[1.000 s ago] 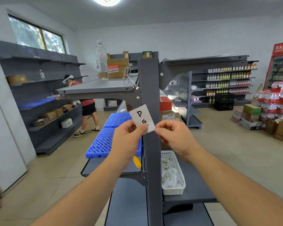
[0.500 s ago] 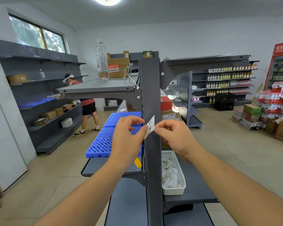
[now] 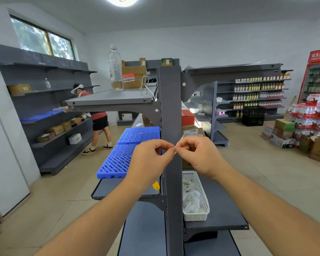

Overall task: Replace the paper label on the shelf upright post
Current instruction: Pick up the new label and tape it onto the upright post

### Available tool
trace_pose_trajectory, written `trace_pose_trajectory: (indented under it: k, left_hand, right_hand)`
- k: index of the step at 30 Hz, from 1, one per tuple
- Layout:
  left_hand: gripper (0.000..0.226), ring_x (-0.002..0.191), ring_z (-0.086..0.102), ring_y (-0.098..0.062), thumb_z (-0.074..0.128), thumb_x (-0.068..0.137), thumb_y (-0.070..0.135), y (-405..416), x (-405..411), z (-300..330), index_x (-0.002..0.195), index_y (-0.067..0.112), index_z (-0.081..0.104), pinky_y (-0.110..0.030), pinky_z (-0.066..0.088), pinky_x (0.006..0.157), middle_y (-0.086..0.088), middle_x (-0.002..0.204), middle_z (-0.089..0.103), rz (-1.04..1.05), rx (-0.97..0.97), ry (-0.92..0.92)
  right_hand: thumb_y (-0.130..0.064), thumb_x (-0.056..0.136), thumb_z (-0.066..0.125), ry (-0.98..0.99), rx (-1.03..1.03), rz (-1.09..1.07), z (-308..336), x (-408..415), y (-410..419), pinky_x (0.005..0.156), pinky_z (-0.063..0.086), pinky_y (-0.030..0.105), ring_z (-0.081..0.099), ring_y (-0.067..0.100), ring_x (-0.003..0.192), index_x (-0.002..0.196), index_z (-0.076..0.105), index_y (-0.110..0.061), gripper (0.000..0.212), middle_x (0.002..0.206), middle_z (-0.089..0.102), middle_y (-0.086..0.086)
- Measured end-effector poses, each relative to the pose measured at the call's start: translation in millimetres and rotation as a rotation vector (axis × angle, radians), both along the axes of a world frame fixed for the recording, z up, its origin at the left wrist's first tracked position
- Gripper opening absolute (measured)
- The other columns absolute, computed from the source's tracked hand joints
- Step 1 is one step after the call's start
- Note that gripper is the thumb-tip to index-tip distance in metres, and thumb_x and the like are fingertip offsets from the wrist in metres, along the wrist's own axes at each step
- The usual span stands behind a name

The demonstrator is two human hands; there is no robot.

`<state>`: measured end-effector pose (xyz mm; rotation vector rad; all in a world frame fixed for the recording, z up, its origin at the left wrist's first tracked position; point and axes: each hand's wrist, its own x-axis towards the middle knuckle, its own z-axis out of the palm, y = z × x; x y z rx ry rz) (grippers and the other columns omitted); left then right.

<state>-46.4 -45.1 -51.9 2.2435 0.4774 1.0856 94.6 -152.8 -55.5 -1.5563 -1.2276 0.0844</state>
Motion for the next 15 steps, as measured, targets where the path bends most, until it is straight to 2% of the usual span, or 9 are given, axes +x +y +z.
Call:
trace_pose_trajectory:
  k: [2,3,6,10,12,15]
  left_hand:
    - [0.010,0.071,0.059,-0.011,0.070,0.089,0.030,-1,2,-1,0.083,0.037,0.075,-0.027,0.050,0.060,0.011,0.072,0.070,-0.007,-0.032,-0.016]
    - [0.011,0.070,0.059,-0.012,0.070,0.089,0.029,-2,3,-1,0.083,0.035,0.076,-0.027,0.050,0.060,0.009,0.072,0.071,-0.012,-0.053,-0.024]
    - [0.013,0.064,0.058,-0.005,0.069,0.089,0.025,-3,5,-1,0.081,0.031,0.076,-0.018,0.048,0.055,0.010,0.070,0.070,-0.025,-0.135,-0.070]
    - [0.018,0.071,0.064,-0.003,0.069,0.089,0.018,-2,7,1,0.079,0.031,0.076,-0.016,0.051,0.056,0.012,0.073,0.073,-0.001,-0.235,-0.116]
    - [0.019,0.066,0.062,0.004,0.068,0.090,0.018,-1,6,2,0.079,0.030,0.076,-0.014,0.048,0.050,0.016,0.072,0.072,0.012,-0.281,-0.133]
    - [0.017,0.062,0.060,0.005,0.067,0.092,0.018,0,5,3,0.081,0.026,0.077,-0.010,0.044,0.048,0.014,0.073,0.072,0.030,-0.310,-0.154]
  right_hand:
    - [-0.010,0.092,0.069,-0.013,0.002,-0.003,0,0,-1,0.054,0.042,0.017,0.047,0.002,0.053,0.077,0.074,-0.022,0.020,0.060,0.059,-0.009]
    - [-0.010,0.092,0.069,-0.019,0.004,-0.004,0,0,-1,0.054,0.042,0.016,0.047,0.001,0.053,0.078,0.074,-0.021,0.019,0.060,0.059,-0.009]
    - [-0.010,0.092,0.069,-0.023,0.002,-0.014,-1,4,-3,0.054,0.043,0.017,0.047,0.002,0.054,0.081,0.076,-0.016,0.015,0.062,0.059,-0.006]
    - [-0.010,0.091,0.069,-0.006,-0.009,-0.066,-8,15,-6,0.059,0.047,0.017,0.051,0.004,0.058,0.083,0.076,-0.015,0.013,0.065,0.061,-0.006]
    - [-0.010,0.091,0.069,0.035,-0.018,-0.091,-13,21,-8,0.058,0.047,0.014,0.051,0.001,0.057,0.085,0.077,-0.014,0.012,0.064,0.062,-0.006]
    - [-0.011,0.091,0.069,0.053,-0.040,-0.127,-21,31,-9,0.054,0.044,0.013,0.048,0.001,0.054,0.084,0.077,-0.014,0.012,0.063,0.061,-0.005]
